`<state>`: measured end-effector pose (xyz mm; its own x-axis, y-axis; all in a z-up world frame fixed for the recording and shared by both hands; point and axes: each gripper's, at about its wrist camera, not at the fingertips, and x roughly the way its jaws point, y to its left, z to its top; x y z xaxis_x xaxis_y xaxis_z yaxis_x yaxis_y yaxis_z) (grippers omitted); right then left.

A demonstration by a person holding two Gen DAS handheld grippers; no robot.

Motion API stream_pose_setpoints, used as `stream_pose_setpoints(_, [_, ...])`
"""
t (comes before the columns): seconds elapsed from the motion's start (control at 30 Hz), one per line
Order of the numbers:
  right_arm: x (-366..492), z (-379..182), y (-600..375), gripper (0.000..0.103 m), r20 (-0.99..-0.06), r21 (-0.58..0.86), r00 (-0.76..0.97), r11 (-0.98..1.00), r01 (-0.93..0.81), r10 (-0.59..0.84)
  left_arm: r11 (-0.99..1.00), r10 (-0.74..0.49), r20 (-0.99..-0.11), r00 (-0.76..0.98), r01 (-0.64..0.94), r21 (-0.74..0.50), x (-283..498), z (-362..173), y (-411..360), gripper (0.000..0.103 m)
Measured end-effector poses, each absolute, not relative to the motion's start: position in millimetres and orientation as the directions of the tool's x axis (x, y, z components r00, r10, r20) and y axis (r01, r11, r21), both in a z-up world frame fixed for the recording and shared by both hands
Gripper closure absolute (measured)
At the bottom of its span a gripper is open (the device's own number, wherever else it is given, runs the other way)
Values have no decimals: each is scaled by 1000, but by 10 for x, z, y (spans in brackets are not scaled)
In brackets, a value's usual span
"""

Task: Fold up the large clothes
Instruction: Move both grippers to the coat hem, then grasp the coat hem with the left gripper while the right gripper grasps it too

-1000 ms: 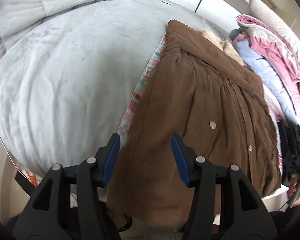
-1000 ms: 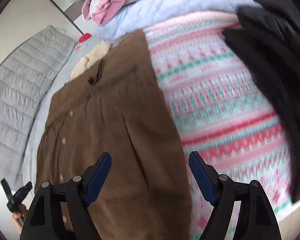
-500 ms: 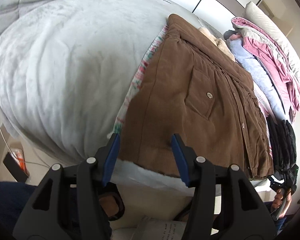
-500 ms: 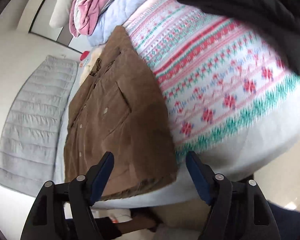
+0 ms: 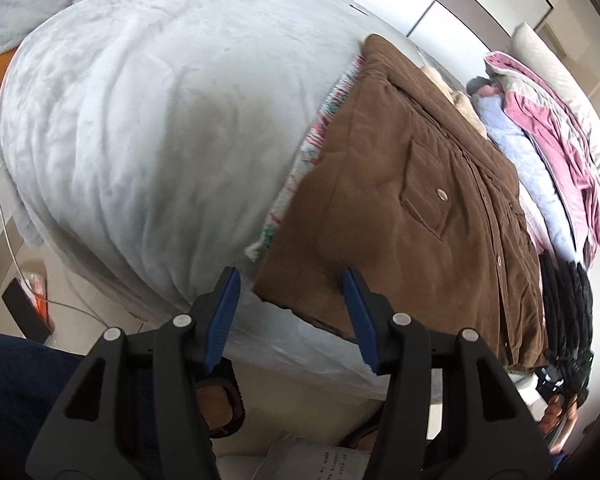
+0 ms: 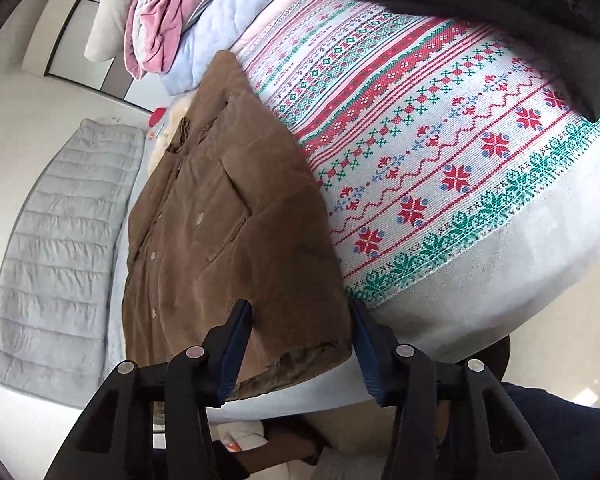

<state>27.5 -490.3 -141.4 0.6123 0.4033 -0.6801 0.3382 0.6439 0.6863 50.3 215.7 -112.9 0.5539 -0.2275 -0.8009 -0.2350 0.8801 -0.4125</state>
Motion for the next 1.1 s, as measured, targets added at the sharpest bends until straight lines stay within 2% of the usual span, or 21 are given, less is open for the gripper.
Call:
stream_pose_setpoints(0.07, [291,-1428,-4889,53,-684,685,605,644,340,409,865,-279,-806,523,-228,-447,532,-1189,2144,37])
stream_pose_setpoints(0.1, [277,-1446,-4889,52,-684,688,602,639,343,412,860,-311,-806,504,-212,-465,555,-1223,2113,35])
stream_pose_setpoints(0.33, [369,-1500,-4875,51,-668,713,601,609,348,439,862,-314,-813,491,-212,-461,618,-1277,2012,34])
stream_pose_setpoints(0.4, [393,-1511,-4871,51,-670,710,599,613,346,439,860,-316,-813,489,-214,-463,629,-1295,2005,43])
stream_pose_setpoints(0.43, [404,-1514,-4868,51,-671,708,599,617,343,437,862,-313,-814,490,-213,-459,629,-1296,2005,57])
stream_pose_setpoints(0.47, [409,-1511,-4865,55,-672,705,601,622,341,432,868,-301,-815,494,-212,-449,620,-1279,1994,65])
stream_pose_setpoints(0.5, [409,-1498,-4867,71,-671,702,608,628,336,425,870,-295,-810,507,-207,-447,597,-1247,1982,70])
stream_pose_setpoints(0.53, [404,-1485,-4869,81,-666,702,615,635,323,422,871,-293,-804,518,-202,-447,579,-1217,1994,78])
stream_pose_setpoints(0.57, [400,-1454,-4864,86,-646,714,629,633,299,432,874,-285,-799,529,-200,-443,555,-1178,1990,81])
stream_pose_setpoints(0.6, [386,-1408,-4864,87,-624,726,649,630,275,436,877,-275,-794,541,-197,-438,532,-1140,1976,81])
stream_pose_setpoints(0.7, [378,-1320,-4857,85,-598,732,673,639,236,435,897,-238,-779,580,-178,-406,496,-1017,1899,81])
stream_pose_setpoints(0.8, [423,-1451,-4884,81,-624,736,641,612,289,447,908,-235,-790,566,-163,-386,586,-1039,1846,78])
stream_pose_setpoints(0.87, [450,-1499,-4914,75,-622,748,636,588,309,457,890,-256,-802,540,-192,-413,652,-1125,1881,72])
stream_pose_setpoints(0.93, [455,-1507,-4938,61,-616,755,642,575,316,456,869,-285,-802,525,-211,-447,687,-1182,1918,68])
stream_pose_setpoints(1.1, [495,-1588,-4948,59,-602,776,635,543,322,484,847,-318,-787,528,-215,-487,736,-1204,1929,63])
